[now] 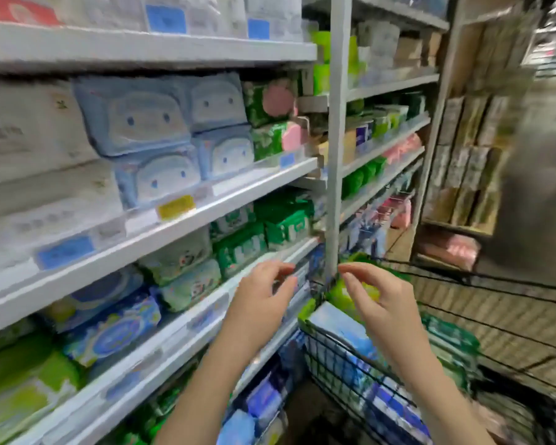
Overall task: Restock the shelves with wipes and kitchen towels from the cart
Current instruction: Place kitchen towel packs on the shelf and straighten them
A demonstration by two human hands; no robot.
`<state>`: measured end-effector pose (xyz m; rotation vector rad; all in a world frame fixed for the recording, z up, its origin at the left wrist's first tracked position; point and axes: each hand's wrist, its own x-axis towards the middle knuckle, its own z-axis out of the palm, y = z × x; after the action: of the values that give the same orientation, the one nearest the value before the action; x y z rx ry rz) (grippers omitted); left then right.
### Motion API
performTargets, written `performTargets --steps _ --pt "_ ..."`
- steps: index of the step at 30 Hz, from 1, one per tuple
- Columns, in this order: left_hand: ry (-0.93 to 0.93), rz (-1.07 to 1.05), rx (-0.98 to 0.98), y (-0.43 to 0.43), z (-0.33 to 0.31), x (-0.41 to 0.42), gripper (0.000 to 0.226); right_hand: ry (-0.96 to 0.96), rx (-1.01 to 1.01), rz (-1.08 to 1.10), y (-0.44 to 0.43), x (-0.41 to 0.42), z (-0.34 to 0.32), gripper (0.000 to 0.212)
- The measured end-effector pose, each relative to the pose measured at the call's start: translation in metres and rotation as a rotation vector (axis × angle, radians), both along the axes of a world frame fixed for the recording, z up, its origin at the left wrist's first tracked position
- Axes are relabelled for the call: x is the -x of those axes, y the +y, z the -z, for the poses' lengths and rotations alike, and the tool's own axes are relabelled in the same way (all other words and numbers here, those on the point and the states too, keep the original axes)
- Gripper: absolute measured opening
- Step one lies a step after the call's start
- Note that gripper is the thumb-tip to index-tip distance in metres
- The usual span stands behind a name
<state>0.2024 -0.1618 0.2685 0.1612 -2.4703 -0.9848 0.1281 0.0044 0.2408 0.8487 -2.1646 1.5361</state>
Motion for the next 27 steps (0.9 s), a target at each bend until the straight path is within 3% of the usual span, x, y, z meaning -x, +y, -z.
performTargets --steps 5,14,18,24,27 --pt "-0.299 0.176 -0.110 0.087 0.098 0.080 0.024 -0.287 -0.098 0.257 0.096 0.027 0.092 0.011" --pt "-0.748 0.489 -0.053 0.249 0.225 0.185 0.030 -0.833 -0.424 0.463 0.258 0.091 0.210 0.024" --pt "-0.877 0.560 0.093 0.283 0.273 0.216 0.030 -1.066 -0.691 0.376 0.300 0.124 0.255 0.032" --pt "-1.035 0.664 0.340 0.289 0.335 0.261 0.016 -1.273 -0.830 0.247 0.313 0.165 0.312 0.030" --pt "-1.014 0.688 0.502 0.281 0.362 0.281 0.032 -1.342 -0.856 0.265 0.307 0.173 0.344 0.034"
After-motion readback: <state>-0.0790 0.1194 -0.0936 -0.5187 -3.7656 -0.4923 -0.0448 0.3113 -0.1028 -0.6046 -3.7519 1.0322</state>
